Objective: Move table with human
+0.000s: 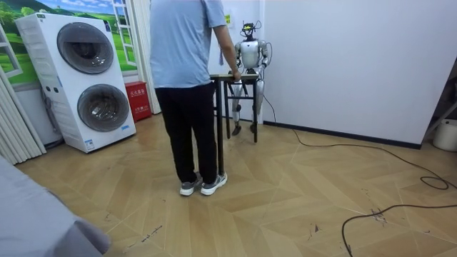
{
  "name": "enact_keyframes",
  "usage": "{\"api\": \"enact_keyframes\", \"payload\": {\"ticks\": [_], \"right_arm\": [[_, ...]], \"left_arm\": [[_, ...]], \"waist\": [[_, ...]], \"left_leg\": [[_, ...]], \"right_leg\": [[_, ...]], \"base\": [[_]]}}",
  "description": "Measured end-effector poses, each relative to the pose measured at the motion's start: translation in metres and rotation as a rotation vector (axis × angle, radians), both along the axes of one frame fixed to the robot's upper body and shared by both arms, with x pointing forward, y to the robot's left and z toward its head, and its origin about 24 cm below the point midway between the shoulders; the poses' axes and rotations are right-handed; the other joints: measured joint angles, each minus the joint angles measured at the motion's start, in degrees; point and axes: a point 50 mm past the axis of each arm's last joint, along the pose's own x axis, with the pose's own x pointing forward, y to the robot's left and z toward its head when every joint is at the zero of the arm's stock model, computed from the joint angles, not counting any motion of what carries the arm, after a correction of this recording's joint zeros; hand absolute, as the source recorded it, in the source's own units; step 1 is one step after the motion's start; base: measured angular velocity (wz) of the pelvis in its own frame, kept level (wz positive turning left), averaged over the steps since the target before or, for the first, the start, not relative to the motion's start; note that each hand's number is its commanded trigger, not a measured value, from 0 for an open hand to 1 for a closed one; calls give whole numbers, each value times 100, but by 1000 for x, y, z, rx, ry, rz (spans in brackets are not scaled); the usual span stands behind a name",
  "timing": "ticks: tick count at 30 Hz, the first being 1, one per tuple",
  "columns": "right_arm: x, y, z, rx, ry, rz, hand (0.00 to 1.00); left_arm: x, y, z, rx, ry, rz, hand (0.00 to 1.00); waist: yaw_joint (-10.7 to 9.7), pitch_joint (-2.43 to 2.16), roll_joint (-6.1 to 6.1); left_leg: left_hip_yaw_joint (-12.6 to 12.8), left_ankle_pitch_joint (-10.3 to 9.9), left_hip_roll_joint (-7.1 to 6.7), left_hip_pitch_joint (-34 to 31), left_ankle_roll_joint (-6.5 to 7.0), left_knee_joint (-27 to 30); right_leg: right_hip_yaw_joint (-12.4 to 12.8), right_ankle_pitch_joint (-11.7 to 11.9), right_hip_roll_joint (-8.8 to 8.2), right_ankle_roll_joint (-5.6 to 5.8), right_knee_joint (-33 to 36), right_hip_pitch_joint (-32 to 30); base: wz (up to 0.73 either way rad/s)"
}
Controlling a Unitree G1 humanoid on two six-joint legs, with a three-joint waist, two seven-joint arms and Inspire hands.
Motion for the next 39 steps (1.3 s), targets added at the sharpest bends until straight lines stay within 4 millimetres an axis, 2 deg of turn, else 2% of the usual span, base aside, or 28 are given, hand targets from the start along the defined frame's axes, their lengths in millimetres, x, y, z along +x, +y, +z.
{"api": "enact_keyframes", "payload": {"ticks": [1, 2, 4, 5, 7, 8, 9, 10, 11, 12, 13, 16, 19, 26, 32, 35, 39], "right_arm": [[-1, 0, -1, 6, 10, -3, 100], [-1, 0, -1, 4, 11, -2, 100], [-3, 1, -2, 3, 17, 6, 100], [-3, 2, -2, 6, 17, 9, 100], [-5, 4, -3, 11, 19, 7, 100], [-4, 4, -3, 12, 18, 7, 100], [-4, 5, -2, 14, 18, 8, 100], [-4, 6, -2, 16, 18, 14, 100], [-4, 7, -3, 18, 20, 17, 100], [-4, 7, -3, 25, 23, 18, 100], [-4, 8, -2, 27, 20, 20, 100], [-2, 9, 0, 24, 7, 22, 100], [-1, 9, 1, 19, 2, 24, 100], [0, 10, 2, 10, -7, 33, 100], [3, 10, 4, -8, -23, 43, 100], [3, 11, 5, -8, -41, 48, 100], [3, 10, 5, -21, -54, 52, 100]], "left_arm": [[-2, 0, -1, 2, 6, -1, 100], [-2, 0, -2, 7, 6, -2, 100], [-6, 1, -3, 12, 10, 6, 100], [-7, 3, -3, 13, 8, 11, 100], [-7, 5, -3, 14, 8, 14, 100], [-7, 5, -3, 15, 7, 15, 100], [-8, 6, -3, 18, 8, 15, 100], [-9, 7, -3, 20, 8, 18, 100], [-9, 7, -3, 24, 8, 18, 100], [-10, 9, -3, 34, 3, 17, 100], [-10, 9, -1, 34, -5, 22, 100], [-9, 11, 1, 39, -14, 23, 100], [-9, 10, 1, 39, -14, 27, 100], [-11, 12, 1, 39, -14, 39, 100], [-11, 12, 1, 36, -16, 40, 100], [-14, 13, 2, 32, -20, 49, 100], [-15, 11, 1, 24, -21, 49, 100]], "waist": [[54, 9, -24], [99, 17, -36], [388, 5, 29], [426, 9, 19], [396, 0, -26], [414, -1, -30], [538, 3, -32], [768, 4, -6], [869, 6, 14], [1014, 6, 19], [1044, 3, 10], [927, 1, 4], [807, 4, -7], [793, 5, -46], [793, 2, -100], [803, 2, -99], [759, 4, -84]], "left_leg": [[61, -1, -16, 54, -1, 123], [64, -1, -18, 45, -1, 202], [70, -1, 65, 41, -2, 258], [105, -3, 81, 18, -6, 250], [318, -8, 118, -19, -14, 264], [318, -9, 119, -32, -14, 276], [289, -9, 140, -42, -23, 292], [116, -9, 183, -43, -75, 295], [-62, -10, 204, -47, -118, 290], [-508, 13, 210, -69, -193, 246], [-780, 35, 214, -116, -248, 198], [-919, 87, 222, -239, -293, 169], [-1044, 120, 220, -267, -309, 145], [-1152, 216, 225, -269, -329, -38], [-1432, 244, 215, -374, -333, -47], [-1562, 261, 212, -424, -360, -39], [-1632, 272, 243, -455, -380, 0]], "right_leg": [[-18, -164, -32, -13, 64, 200], [-18, -220, -14, 2, -80, 261], [20, -440, 241, -17, -762, 606], [5, -529, 273, -33, -944, 696], [-67, -970, 338, -38, -1167, 1110], [-68, -1027, 375, -45, -1343, 1174], [22, -1046, 482, -35, -1726, 1247], [120, -998, 616, -105, -1958, 1291], [137, -934, 680, -147, -2053, 1312], [113, -825, 752, -203, -2214, 1359], [84, -750, 821, -238, -2325, 1392], [-100, -710, 830, -269, -2415, 1382], [-152, -692, 846, -271, -2506, 1434], [-251, -565, 923, -266, -2829, 1561], [-488, -506, 940, -248, -3089, 1713], [-623, -506, 939, -248, -3108, 1749], [-1045, -507, 917, -245, -3129, 1927]], "base": [[0], [-38], [-58], [-23], [24], [-6], [-63], [-80], [-79], [-44], [-26], [18], [23], [9], [24], [27], [47]]}}
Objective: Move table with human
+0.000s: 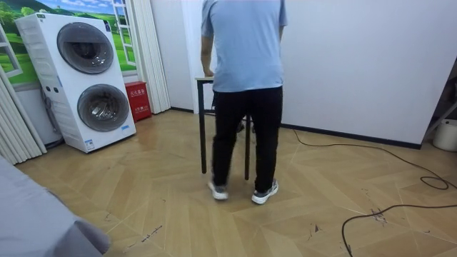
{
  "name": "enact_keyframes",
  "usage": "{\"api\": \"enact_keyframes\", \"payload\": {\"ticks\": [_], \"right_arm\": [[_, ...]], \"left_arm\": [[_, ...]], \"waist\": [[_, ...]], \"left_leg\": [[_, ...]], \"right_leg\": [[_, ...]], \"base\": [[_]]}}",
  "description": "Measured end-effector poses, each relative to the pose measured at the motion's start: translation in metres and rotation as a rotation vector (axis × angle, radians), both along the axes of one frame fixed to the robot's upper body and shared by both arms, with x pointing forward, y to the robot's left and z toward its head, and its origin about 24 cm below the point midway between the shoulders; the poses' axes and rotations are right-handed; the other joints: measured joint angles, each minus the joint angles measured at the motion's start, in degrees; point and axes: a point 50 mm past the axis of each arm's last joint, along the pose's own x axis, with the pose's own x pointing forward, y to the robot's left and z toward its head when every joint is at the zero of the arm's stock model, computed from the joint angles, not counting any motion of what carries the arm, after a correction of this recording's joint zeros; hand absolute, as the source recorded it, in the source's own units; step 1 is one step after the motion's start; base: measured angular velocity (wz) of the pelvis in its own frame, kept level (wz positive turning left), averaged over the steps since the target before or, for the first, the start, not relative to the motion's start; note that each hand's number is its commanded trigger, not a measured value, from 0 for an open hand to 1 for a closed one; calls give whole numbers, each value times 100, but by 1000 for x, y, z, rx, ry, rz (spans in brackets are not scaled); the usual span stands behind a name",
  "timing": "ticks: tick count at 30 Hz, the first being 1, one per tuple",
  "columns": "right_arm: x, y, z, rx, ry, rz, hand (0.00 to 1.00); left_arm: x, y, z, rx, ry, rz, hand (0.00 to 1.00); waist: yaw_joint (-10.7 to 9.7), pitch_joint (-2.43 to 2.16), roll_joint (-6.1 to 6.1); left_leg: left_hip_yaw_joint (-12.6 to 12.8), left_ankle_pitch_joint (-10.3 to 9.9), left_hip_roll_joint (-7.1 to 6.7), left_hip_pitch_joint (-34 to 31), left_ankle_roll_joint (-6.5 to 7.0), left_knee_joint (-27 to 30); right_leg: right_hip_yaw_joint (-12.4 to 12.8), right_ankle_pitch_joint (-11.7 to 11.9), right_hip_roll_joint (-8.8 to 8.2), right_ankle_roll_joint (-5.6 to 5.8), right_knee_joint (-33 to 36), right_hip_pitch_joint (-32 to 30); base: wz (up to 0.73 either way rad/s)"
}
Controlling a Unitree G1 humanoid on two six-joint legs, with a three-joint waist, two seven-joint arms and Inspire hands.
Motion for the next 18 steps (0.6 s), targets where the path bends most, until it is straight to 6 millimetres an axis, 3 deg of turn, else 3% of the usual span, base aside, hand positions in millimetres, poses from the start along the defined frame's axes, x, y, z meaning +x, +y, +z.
{"api": "enact_keyframes", "payload": {"ticks": [4, 7, 11, 12, 14, 15, 16, 17, 18], "right_arm": [[0, -1, 0, 2, 0, -3, 100], [0, -2, 0, -9, -3, -3, 100], [1, -2, 1, -10, -5, -4, 100], [0, -3, 1, -14, -4, -3, 100], [1, -4, 1, -20, -5, -6, 100], [1, -3, 1, -27, -7, -3, 100], [2, -2, 2, -35, -16, 0, 100], [2, -2, 3, -37, -19, 0, 100], [0, -4, 2, -50, -15, -1, 100]], "left_arm": [[1, 0, 1, 1, -6, -3, 100], [1, -1, 1, 1, -7, -4, 100], [1, -1, 1, -2, -12, -6, 100], [0, -2, 1, -3, -9, -7, 100], [0, -4, 1, -3, -4, -13, 100], [-1, -5, 0, -2, -4, -13, 100], [-1, -5, 0, -6, -5, -5, 100], [-1, -4, 0, -8, -4, -1, 100], [-2, -5, -1, -13, 8, 3, 100]], "waist": [[-144, 6, 67], [-106, 30, 130], [-116, 30, 146], [-152, 30, 146], [-203, 59, 176], [-175, 65, 173], [-150, 79, 189], [-151, 82, 192], [-282, 80, 234]], "left_leg": [[403, 2, 91, 19, -2, -25], [246, 6, 38, 101, -5, -81], [37, 86, -66, 120, 17, -182], [-138, 102, -129, 124, 40, -209], [-570, 130, -190, 158, 74, -235], [-1027, 133, -236, 112, 72, -205], [-1313, 135, -274, 40, 62, -157], [-1417, 143, -310, 11, 44, -145], [-1575, 175, -343, 14, -25, -182]], "right_leg": [[-293, -9, -29, 16, -158, 240], [-366, -47, -65, 77, -117, 343], [-472, -77, -153, 127, -38, 403], [-521, -137, -204, 186, 184, 363], [-372, -280, -309, 209, 819, 52], [59, -407, -194, 165, 721, -193], [413, -365, -82, 88, 285, -433], [592, -199, -56, 32, 79, -538], [562, 99, -100, -40, 175, -503]], "base": [[58], [28], [41], [66], [63], [39], [41], [80], [109]]}}
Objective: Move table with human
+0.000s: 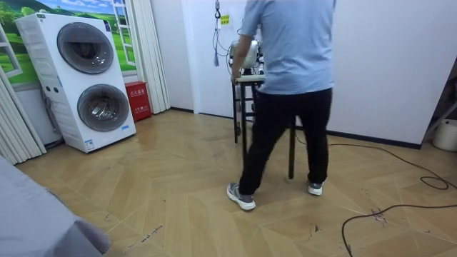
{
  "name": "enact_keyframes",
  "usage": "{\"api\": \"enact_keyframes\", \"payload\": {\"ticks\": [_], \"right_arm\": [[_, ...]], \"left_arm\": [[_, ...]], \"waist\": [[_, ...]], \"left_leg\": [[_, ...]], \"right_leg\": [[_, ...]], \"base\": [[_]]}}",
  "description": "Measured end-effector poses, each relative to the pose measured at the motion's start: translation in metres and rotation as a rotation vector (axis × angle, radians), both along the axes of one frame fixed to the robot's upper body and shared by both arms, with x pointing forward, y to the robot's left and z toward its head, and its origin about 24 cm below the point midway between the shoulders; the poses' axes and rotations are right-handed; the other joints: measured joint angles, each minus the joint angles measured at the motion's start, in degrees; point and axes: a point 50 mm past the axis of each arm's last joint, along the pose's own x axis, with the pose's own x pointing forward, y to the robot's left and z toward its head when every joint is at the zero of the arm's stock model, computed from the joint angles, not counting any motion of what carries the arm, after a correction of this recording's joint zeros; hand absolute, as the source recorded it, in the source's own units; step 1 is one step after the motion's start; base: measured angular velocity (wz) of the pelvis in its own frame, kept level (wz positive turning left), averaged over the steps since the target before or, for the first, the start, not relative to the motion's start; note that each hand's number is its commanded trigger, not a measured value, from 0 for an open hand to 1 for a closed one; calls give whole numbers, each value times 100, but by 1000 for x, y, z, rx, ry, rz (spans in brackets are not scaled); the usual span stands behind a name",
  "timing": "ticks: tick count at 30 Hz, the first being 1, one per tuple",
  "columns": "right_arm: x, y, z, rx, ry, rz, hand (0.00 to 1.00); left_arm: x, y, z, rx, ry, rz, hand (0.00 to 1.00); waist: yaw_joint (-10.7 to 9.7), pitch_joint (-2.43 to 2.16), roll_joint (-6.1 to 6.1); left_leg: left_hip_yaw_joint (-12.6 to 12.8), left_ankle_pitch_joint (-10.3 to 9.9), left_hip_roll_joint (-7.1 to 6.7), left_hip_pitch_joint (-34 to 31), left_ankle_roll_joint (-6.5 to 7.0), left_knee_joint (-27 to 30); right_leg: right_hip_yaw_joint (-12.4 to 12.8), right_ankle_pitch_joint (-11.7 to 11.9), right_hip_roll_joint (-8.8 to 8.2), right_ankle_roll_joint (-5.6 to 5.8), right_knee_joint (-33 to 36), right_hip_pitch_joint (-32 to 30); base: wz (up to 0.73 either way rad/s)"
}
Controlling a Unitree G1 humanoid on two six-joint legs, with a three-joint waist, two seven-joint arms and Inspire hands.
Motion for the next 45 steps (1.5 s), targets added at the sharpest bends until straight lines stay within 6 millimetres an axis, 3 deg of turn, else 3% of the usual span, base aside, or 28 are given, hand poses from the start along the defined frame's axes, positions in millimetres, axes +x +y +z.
{"api": "enact_keyframes", "payload": {"ticks": [1, 3, 4, 6, 9, 12, 14, 15, 17, 19, 20, 23, 27, 35, 37, 41, 45], "right_arm": [[0, -1, 0, -3, 1, 1, 100], [-1, -1, -1, 6, 4, -7, 100], [-1, -2, -1, 10, 5, -10, 100], [-1, -2, -1, 10, 6, -9, 100], [-2, 1, 0, 9, 1, 1, 100], [-2, 0, 0, 5, 0, -4, 100], [-2, 0, 0, 7, 1, -5, 100], [-2, -1, 0, 6, 1, -6, 100], [-3, -2, 0, 2, 5, -9, 100], [-6, -2, -2, 10, 17, -18, 100], [-7, -3, -3, 16, 21, -21, 100], [-7, -5, -3, 23, 28, -28, 100], [-4, -7, -2, 19, 20, -31, 100], [0, -7, 3, 16, 0, -27, 100], [-3, -7, 2, 19, 9, -33, 100], [-6, -8, 0, 22, 16, -48, 100], [-7, -4, -1, 35, 23, -43, 100]], "left_arm": [[-1, 0, 0, -1, 0, -2, 100], [0, -1, 1, 7, -7, -4, 100], [1, 0, 1, 12, -8, -10, 100], [1, 0, 1, 12, -6, -13, 100], [0, 2, 0, 7, -1, -2, 100], [-1, 0, 0, 6, -3, -7, 100], [-1, 1, 0, 9, -4, -6, 100], [-1, -1, 1, 4, -3, -7, 100], [-1, -1, 0, 6, -2, -12, 100], [-2, -2, 0, 6, -1, -19, 100], [-2, -3, 0, 7, -1, -22, 100], [-2, -4, 0, 8, -2, -30, 100], [0, -6, 1, 2, -9, -32, 100], [3, -7, 5, 1, -29, -28, 100], [2, -6, 4, 7, -27, -36, 100], [2, -8, 5, 8, -31, -46, 100], [-1, -7, 3, 10, -24, -40, 100]], "waist": [[-87, 3, 3], [-205, 5, 3], [-231, 7, -24], [-131, 3, -48], [23, 0, -59], [1, -1, -72], [6, 2, -98], [-38, 7, -110], [-103, 6, -110], [-174, 5, -108], [-175, 5, -106], [-171, -9, -67], [-154, -12, 23], [13, -10, 48], [-55, -12, 42], [-190, -16, -9], [-70, -16, -104]], "left_leg": [[249, 88, 40, 10, -86, -118], [703, 161, 130, 17, -68, -257], [888, 224, 196, 28, -80, -308], [920, 243, 202, 90, -88, -362], [870, 248, 191, 82, -100, -366], [824, 251, 187, 108, -105, -348], [859, 253, 192, 60, -109, -306], [952, 253, 209, -16, -109, -205], [1359, 256, 292, -143, -103, -77], [1934, 302, 387, -225, -28, 23], [1962, 312, 394, -227, -14, 34], [1782, 332, 316, -320, 22, 131], [1803, 437, 233, -486, 140, 134], [1731, 530, 36, -604, 317, 46], [1462, 568, -90, -581, 382, 25], [1063, 625, -280, -596, 468, 91], [837, 679, -413, -609, 501, 76]], "right_leg": [[-134, -1, -11, -1, -63, 123], [-266, -1, 29, -2, -211, 308], [-133, -1, 58, -1, -324, 413], [107, -3, 153, 2, -422, 500], [118, -4, 193, 2, -448, 535], [81, -4, 196, 2, -489, 691], [-48, -4, 189, 2, -535, 762], [-228, -4, 172, 2, -551, 809], [-478, -4, 144, 3, -549, 865], [-716, -26, 107, 32, -550, 985], [-749, -35, 103, 46, -551, 1022], [-758, -80, 88, 113, -559, 1128], [-946, -120, 0, 172, -529, 1154], [-938, -216, -219, 305, -338, 1076], [-913, -254, -300, 361, -74, 1073], [-719, -290, -332, 371, -19, 1127], [-237, -312, -271, 373, -257, 1235]], "base": [[116], [107], [91], [27], [8], [29], [47], [72], [80], [90], [83], [68], [63], [26], [55], [61], [28]]}}
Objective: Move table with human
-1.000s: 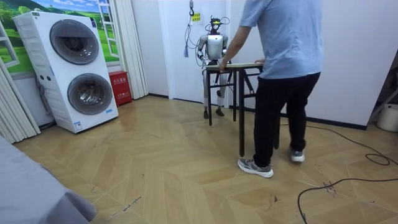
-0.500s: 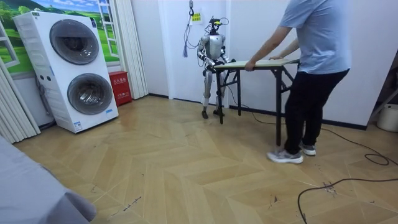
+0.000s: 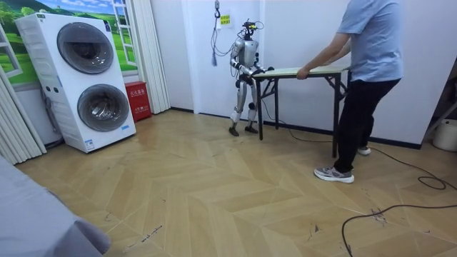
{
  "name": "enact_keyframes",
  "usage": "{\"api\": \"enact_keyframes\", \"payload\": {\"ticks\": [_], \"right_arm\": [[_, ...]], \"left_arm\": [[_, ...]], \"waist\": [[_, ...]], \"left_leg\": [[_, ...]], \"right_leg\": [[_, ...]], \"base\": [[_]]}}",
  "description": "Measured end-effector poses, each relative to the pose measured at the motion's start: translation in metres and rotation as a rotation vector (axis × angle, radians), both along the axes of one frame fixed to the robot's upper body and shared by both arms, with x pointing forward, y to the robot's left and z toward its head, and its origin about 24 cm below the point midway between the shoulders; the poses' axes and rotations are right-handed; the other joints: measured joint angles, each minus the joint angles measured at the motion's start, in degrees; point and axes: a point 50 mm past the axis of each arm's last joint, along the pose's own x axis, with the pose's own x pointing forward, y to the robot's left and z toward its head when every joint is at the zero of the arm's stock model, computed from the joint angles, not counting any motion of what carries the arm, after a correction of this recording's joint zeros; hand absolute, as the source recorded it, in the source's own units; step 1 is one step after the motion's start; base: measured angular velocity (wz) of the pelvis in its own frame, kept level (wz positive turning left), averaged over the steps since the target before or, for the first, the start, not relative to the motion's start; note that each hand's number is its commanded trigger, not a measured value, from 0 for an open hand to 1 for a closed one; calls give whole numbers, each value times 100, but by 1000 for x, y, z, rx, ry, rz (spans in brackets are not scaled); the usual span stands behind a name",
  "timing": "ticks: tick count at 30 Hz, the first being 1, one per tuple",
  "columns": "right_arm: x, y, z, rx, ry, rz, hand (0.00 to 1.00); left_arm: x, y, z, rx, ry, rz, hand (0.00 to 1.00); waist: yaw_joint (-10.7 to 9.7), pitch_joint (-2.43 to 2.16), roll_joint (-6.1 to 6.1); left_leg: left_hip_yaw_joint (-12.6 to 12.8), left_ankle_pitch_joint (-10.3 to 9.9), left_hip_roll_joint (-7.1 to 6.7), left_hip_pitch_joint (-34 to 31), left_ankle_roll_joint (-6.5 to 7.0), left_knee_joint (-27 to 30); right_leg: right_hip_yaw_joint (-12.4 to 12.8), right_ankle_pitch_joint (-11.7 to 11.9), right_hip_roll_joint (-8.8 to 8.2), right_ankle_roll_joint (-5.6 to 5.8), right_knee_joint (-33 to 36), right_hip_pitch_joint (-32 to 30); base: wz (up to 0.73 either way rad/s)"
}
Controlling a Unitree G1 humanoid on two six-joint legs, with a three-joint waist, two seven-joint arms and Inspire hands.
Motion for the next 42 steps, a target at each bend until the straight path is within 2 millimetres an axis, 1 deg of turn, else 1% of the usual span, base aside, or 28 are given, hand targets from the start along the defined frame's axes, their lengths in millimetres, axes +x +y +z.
{"api": "enact_keyframes", "payload": {"ticks": [2, 3, 4, 6, 9, 12, 14, 15, 16, 18, 19, 22, 24, 25, 26, 27, 28, 29, 30, 31, 32, 33, 34, 35, 36, 37, 39, 42], "right_arm": [[-1, 0, -1, 2, 5, 1, 100], [-2, 1, -2, 1, 11, 7, 100], [-4, 1, -2, 0, 16, 9, 100], [-4, 2, -3, 0, 25, 13, 100], [-4, 2, -3, 1, 26, 12, 100], [-5, 3, -4, -2, 27, 20, 100], [-5, 3, -4, -5, 28, 21, 100], [-5, 2, -4, -7, 30, 21, 100], [-5, 2, -4, -7, 31, 21, 100], [-5, 1, -4, -17, 28, 21, 100], [-5, 1, -3, -17, 25, 18, 100], [-5, 1, -4, -19, 26, 16, 100], [-6, 1, -4, -18, 35, 14, 100], [-6, 1, -5, -16, 43, 12, 100], [-7, 0, -5, -18, 47, 11, 100], [-7, 1, -6, -20, 52, 8, 100], [-7, 0, -6, -22, 54, 7, 100], [-8, -1, -7, -28, 59, 5, 100], [-13, -4, -9, -34, 75, -6, 100], [-14, -5, -10, -42, 79, -5, 100], [-14, -5, -10, -42, 83, -3, 100], [-15, -4, -11, -33, 86, -2, 100], [-16, -4, -13, -29, 98, -3, 100], [-17, -3, -14, -27, 99, -5, 100], [-19, -3, -14, -26, 101, -8, 100], [-19, -3, -15, -25, 97, -10, 100], [-21, -4, -19, -29, 96, -10, 100], [-25, -3, -26, -24, 103, -6, 100]], "left_arm": [[-2, 2, -1, 0, 7, 4, 100], [-4, 3, -3, -5, 18, 7, 100], [-6, 3, -4, -9, 28, 10, 100], [-7, 4, -5, -7, 33, 12, 100], [-7, 5, -5, -5, 31, 12, 100], [-10, 6, -6, -6, 35, 16, 100], [-10, 6, -6, -7, 35, 17, 100], [-10, 6, -6, -9, 35, 19, 100], [-9, 6, -5, -10, 34, 21, 100], [-8, 6, -5, -10, 30, 19, 100], [-8, 5, -5, -9, 30, 18, 100], [-8, 5, -5, -10, 34, 17, 100], [-9, 4, -5, -9, 41, 17, 100], [-9, 4, -6, -6, 46, 15, 100], [-8, 4, -6, -5, 49, 14, 100], [-8, 4, -6, -5, 53, 15, 100], [-8, 4, -7, -5, 56, 14, 100], [-8, 3, -9, -8, 64, 13, 100], [-11, 0, -13, -10, 86, 0, 100], [-13, -2, -15, -13, 99, -3, 100], [-14, -2, -16, -13, 103, -3, 100], [-13, 0, -16, -9, 103, -3, 100], [-13, 1, -17, -2, 106, -2, 100], [-13, 1, -17, -2, 106, -3, 100], [-13, 1, -17, 1, 105, -5, 100], [-13, 1, -17, 6, 103, -8, 100], [-15, 1, -20, 15, 116, -14, 100], [-17, 4, -27, 29, 130, -19, 100]], "waist": [[122, 5, -23], [186, 4, -25], [240, 6, -32], [301, 3, -67], [361, -5, -49], [402, -6, -49], [400, -5, -50], [359, -6, -52], [255, -8, -55], [154, -15, -51], [140, -28, -29], [16, -37, -10], [13, -35, 8], [2, -27, 46], [-34, -16, 86], [-80, -12, 151], [-92, -16, 151], [-115, -20, 176], [-146, -74, 227], [-150, -45, 229], [-133, -51, 248], [-41, -43, 288], [-69, -33, 216], [-145, -22, 189], [-267, -25, 151], [-263, -24, 119], [-252, -13, 82], [-245, 6, 14]], "left_leg": [[-38, 18, -3, -1, -2, -7], [-90, 23, -4, -1, -12, 6], [-164, 33, -10, -2, -29, 19], [-252, 55, -30, -5, -62, 23], [-476, 81, -85, -89, -107, 105], [-488, 102, -74, -94, -139, 130], [-432, 115, -103, -111, -154, 122], [-236, 140, -66, -114, -141, 83], [155, 188, 6, -116, -91, -19], [472, 320, 36, -109, -43, -231], [447, 402, 15, -108, -27, -350], [308, 495, -40, -115, 10, -428], [291, 491, -6, -114, 14, -403], [143, 485, 55, -122, 19, -368], [76, 475, 84, -127, 26, -340], [-50, 452, 78, -153, 14, -347], [-140, 436, -39, -162, 45, -402], [-181, 440, -100, -156, 54, -390], [-30, 469, -144, -119, 24, -348], [562, 160, 94, -127, 55, -6], [874, -97, 264, -127, 27, 239], [1041, -377, 427, -181, 37, 478], [900, -422, 349, -140, 64, 472], [794, -410, 289, -110, 83, 439], [716, -379, 233, -59, 117, 347], [721, -374, 189, -29, 124, 280], [725, -370, 130, 120, 125, 177], [736, -381, 102, 384, 105, 4]], "right_leg": [[330, 1, 68, -1, -55, -4], [503, 1, 137, -1, -85, 2], [610, 5, 182, -8, -105, 27], [610, 6, 213, -9, -163, 105], [561, -5, 283, -33, -179, 173], [540, -59, 319, -123, -72, 162], [443, -59, 338, -131, -89, 203], [251, -55, 335, -137, -135, 252], [64, -53, 325, -141, -217, 306], [-47, -46, 306, -151, -301, 308], [-65, -31, 303, -171, -290, 252], [-156, -20, 302, -170, -219, 233], [-202, -20, 291, -170, 42, 128], [-171, -23, 284, -167, 387, -40], [-61, -111, 306, -156, 521, -151], [295, -223, 398, -254, 409, -387], [343, -185, 375, -280, 169, -669], [355, -15, 346, -289, 219, -800], [115, -43, 164, -307, 253, -796], [-151, -57, 43, -255, 252, -727], [-304, -72, 0, -219, 282, -691], [-416, -147, -9, -152, 468, -641], [-396, -218, -23, -105, 617, -628], [-352, -227, -27, -96, 671, -640], [-120, -231, -63, -90, 778, -726], [123, -230, -71, -83, 765, -811], [323, -210, -37, -36, 601, -734], [355, -193, -8, -19, 399, -400]], "base": [[18], [23], [29], [36], [44], [33], [30], [45], [52], [41], [21], [25], [5], [9], [21], [22], [24], [31], [23], [10], [-23], [0], [20], [61], [46], [27], [2], [-1]]}}
